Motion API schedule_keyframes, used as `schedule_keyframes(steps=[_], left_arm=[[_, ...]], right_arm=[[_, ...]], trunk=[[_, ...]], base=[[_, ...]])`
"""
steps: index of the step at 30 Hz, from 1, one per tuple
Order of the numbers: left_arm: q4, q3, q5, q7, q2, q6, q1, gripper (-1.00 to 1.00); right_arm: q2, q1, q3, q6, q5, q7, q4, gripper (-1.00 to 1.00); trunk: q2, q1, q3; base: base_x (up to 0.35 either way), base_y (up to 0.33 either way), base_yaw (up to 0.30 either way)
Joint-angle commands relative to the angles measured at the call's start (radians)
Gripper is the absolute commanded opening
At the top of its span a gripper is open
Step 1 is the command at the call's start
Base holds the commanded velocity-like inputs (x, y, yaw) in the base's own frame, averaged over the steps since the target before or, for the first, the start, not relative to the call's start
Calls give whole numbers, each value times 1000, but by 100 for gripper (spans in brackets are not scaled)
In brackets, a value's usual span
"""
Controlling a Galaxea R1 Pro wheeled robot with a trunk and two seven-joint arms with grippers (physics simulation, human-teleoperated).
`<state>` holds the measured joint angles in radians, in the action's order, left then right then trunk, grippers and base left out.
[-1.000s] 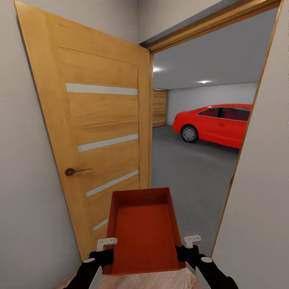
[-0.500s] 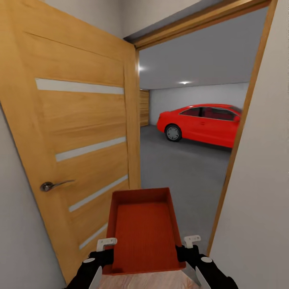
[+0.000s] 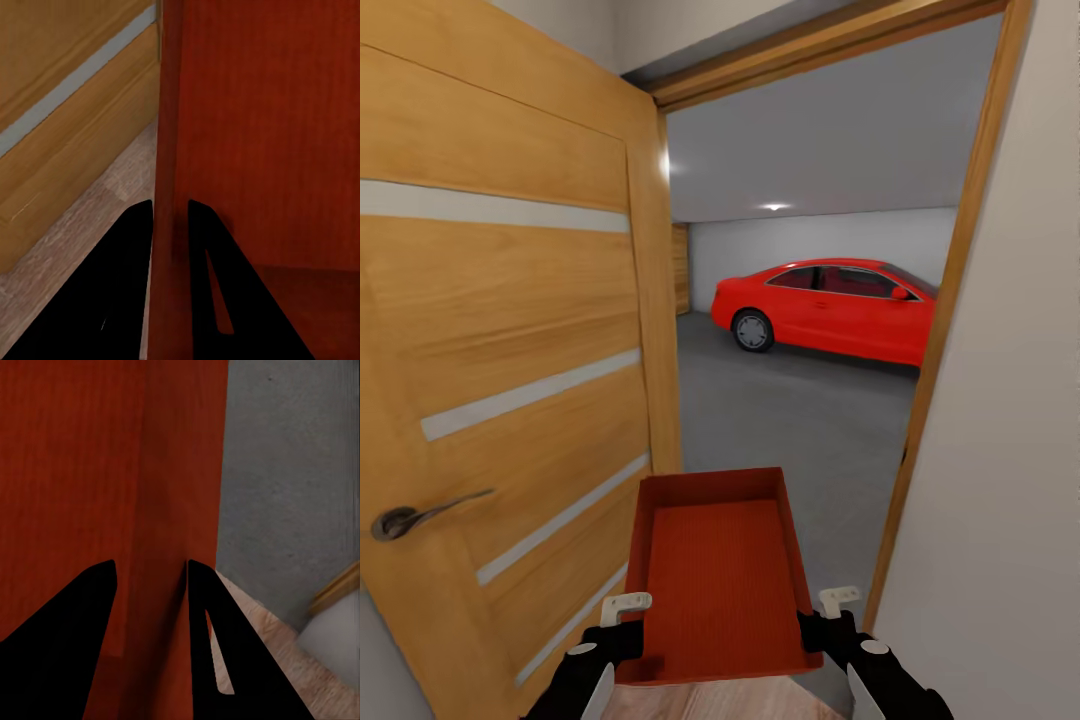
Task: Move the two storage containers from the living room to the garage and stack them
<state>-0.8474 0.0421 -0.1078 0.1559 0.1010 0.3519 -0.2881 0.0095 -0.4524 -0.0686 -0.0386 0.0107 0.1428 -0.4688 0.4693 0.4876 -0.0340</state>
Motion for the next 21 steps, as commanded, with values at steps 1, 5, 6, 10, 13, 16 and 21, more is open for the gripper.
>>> schedule_keyframes(steps=[1, 5, 6, 10, 13, 16, 21], left_arm=[[-1, 4, 34, 37, -20, 7, 1, -100], [-1, 4, 34, 37, -20, 7, 1, -100], [-1, 4, 34, 37, -20, 7, 1, -100], [-1, 4, 34, 37, -20, 7, 1, -100], [-1, 4, 34, 37, -20, 7, 1, -100], [-1, 4, 34, 37, -20, 7, 1, -100], [-1, 4, 34, 37, -20, 7, 1, -100]], right_arm=[[0, -2, 6, -4, 29, 57, -2, -100], [0, -2, 6, -4, 29, 57, -2, -100], [0, -2, 6, -4, 29, 57, -2, -100], [0, -2, 6, -4, 29, 57, -2, -100], [0, -2, 6, -4, 29, 57, -2, -100], [0, -2, 6, -4, 29, 57, -2, -100], [0, -2, 6, -4, 29, 57, -2, -100]], trunk=[[1, 1, 0], [1, 1, 0], [1, 1, 0], [1, 1, 0], [1, 1, 0], [1, 1, 0], [1, 1, 0]], base=[[232, 193, -280], [233, 193, -280], [233, 193, -280], [233, 193, -280], [233, 192, -280], [235, 190, -280], [236, 188, -279]])
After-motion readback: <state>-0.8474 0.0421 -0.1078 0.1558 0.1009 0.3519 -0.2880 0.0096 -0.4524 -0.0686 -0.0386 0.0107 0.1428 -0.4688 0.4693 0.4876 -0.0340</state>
